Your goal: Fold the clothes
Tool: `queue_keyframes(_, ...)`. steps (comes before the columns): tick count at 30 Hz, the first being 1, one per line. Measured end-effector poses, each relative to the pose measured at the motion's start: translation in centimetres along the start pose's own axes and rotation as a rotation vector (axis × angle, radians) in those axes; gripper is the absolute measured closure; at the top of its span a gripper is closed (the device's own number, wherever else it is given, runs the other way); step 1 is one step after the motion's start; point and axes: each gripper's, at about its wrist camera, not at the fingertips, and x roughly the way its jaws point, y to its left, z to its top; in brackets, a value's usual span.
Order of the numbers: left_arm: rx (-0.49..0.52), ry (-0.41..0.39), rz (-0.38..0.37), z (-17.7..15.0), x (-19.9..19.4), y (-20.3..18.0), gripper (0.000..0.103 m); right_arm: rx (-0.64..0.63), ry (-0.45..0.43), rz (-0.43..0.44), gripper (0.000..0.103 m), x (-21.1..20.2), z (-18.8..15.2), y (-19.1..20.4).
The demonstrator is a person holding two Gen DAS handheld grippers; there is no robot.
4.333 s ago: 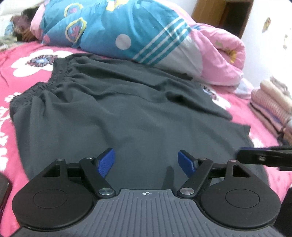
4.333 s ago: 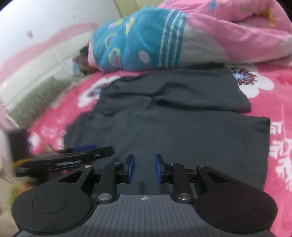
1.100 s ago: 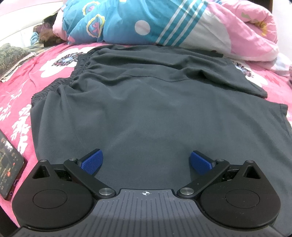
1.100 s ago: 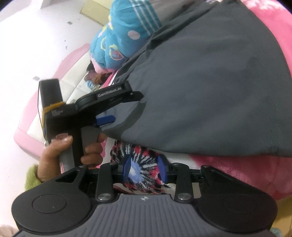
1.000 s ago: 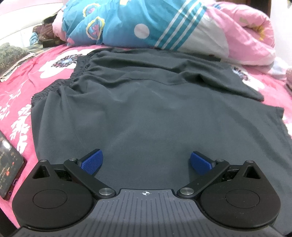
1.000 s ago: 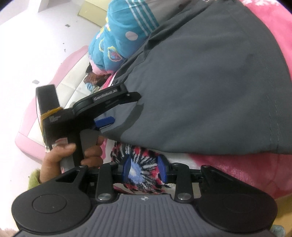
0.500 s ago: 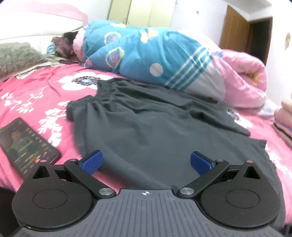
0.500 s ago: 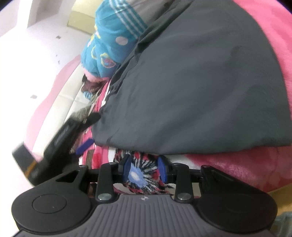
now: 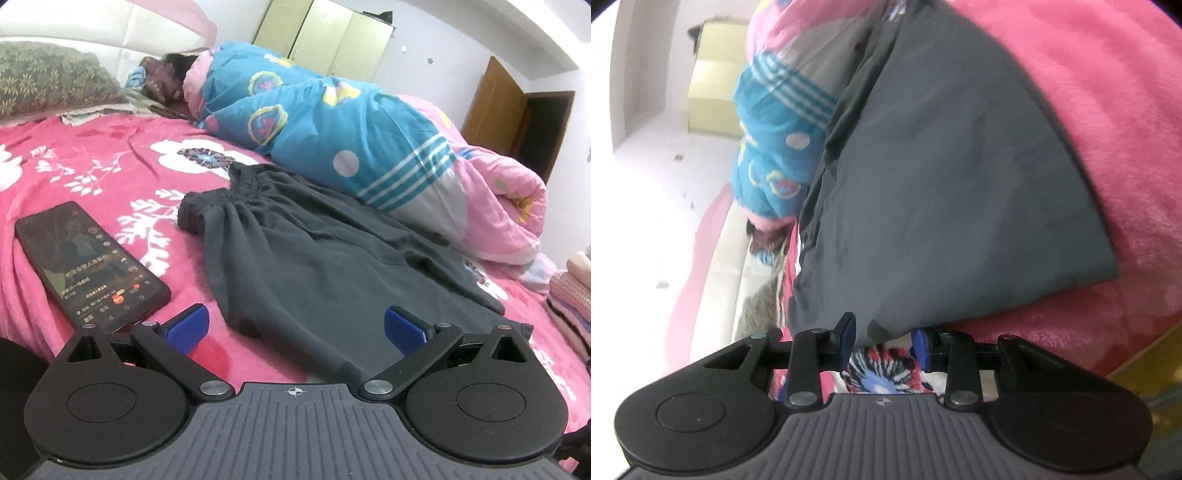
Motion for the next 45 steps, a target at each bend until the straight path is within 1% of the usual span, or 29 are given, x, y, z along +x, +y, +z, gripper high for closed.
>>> queue_keyframes(4, -0.006, -0.003, -0.008, -0.2, 0.1, 0.1, 0.001, 0.048, -0.038, 0.017, 0.066, -0.4, 0.0, -0.2)
queue_keyframes(5, -0.009, -0.005, -0.010, -0.2, 0.1, 0.1, 0.002, 0.059, -0.042, 0.024, 0.064, -0.3, 0.1, -0.3)
queue_keyframes(8, -0.024, -0.008, -0.010, -0.2, 0.3, 0.1, 0.003, 0.113, -0.034, 0.054, 0.062, 0.7, 0.2, -0.9)
queue_keyframes(10, -0.035, -0.010, -0.011, -0.2, 0.4, 0.1, 0.003, 0.123, -0.037, 0.065, 0.061, 1.5, 0.4, -0.9)
queue_keyframes(12, -0.054, -0.017, 0.003, 0.1, 0.8, 0.2, 0.004, 0.130, -0.041, 0.075, 0.061, 2.3, 0.5, -0.8)
queue_keyframes(16, -0.093, -0.030, 0.030, 0.7, 1.5, 0.4, 0.007, 0.130, -0.054, 0.076, 0.062, 2.4, 0.9, -0.8)
queue_keyframes(18, -0.110, -0.034, 0.064, 1.3, 2.2, 0.4, 0.009, 0.109, -0.063, 0.061, 0.064, 2.4, 1.1, -0.5)
queue_keyframes(22, -0.179, -0.038, 0.139, 2.5, 3.6, 0.7, 0.015, 0.053, -0.096, 0.031, 0.071, 1.8, 1.6, 0.1)
queue_keyframes(23, -0.200, -0.032, 0.154, 2.9, 4.1, 0.9, 0.018, 0.047, -0.105, 0.026, 0.071, 1.7, 1.8, 0.2)
queue_keyframes(24, -0.228, -0.020, 0.175, 3.3, 4.6, 1.0, 0.020, 0.044, -0.111, 0.023, 0.072, 1.7, 2.0, 0.2)
queue_keyframes(28, -0.363, 0.023, 0.217, 4.9, 6.8, 2.3, 0.027, 0.042, -0.120, 0.014, 0.072, 1.9, 2.5, 0.4)
queue_keyframes(33, -0.453, 0.044, 0.262, 6.6, 9.0, 3.3, 0.030, 0.028, -0.132, 0.006, 0.072, 1.9, 3.1, 0.4)
queue_keyframes(36, -0.491, 0.040, 0.286, 7.0, 10.0, 3.5, 0.038, 0.011, -0.145, -0.002, 0.072, 1.7, 3.6, 0.5)
queue_keyframes(38, -0.512, 0.042, 0.294, 7.2, 10.7, 3.5, 0.047, 0.001, -0.152, -0.010, 0.075, 1.6, 4.0, 0.5)
queue_keyframes(39, -0.516, 0.040, 0.301, 7.2, 10.9, 3.5, 0.050, -0.004, -0.154, -0.015, 0.076, 1.6, 4.2, 0.5)
queue_keyframes(41, -0.518, 0.025, 0.308, 7.3, 11.0, 3.5, 0.065, -0.020, -0.164, -0.030, 0.084, 1.6, 4.7, 0.6)
queue_keyframes(42, -0.520, 0.019, 0.308, 7.3, 11.0, 3.5, 0.069, -0.033, -0.171, -0.040, 0.086, 1.6, 5.0, 0.8)
queue_keyframes(43, -0.520, 0.014, 0.304, 7.3, 11.0, 3.6, 0.077, -0.049, -0.182, -0.051, 0.089, 1.5, 5.2, 1.0)
queue_keyframes(44, -0.518, 0.011, 0.307, 7.3, 10.9, 3.6, 0.083, -0.067, -0.194, -0.055, 0.092, 1.3, 5.3, 1.3)
queue_keyframes(45, -0.516, 0.009, 0.310, 7.2, 10.7, 3.6, 0.085, -0.085, -0.206, -0.059, 0.095, 1.2, 5.5, 1.6)
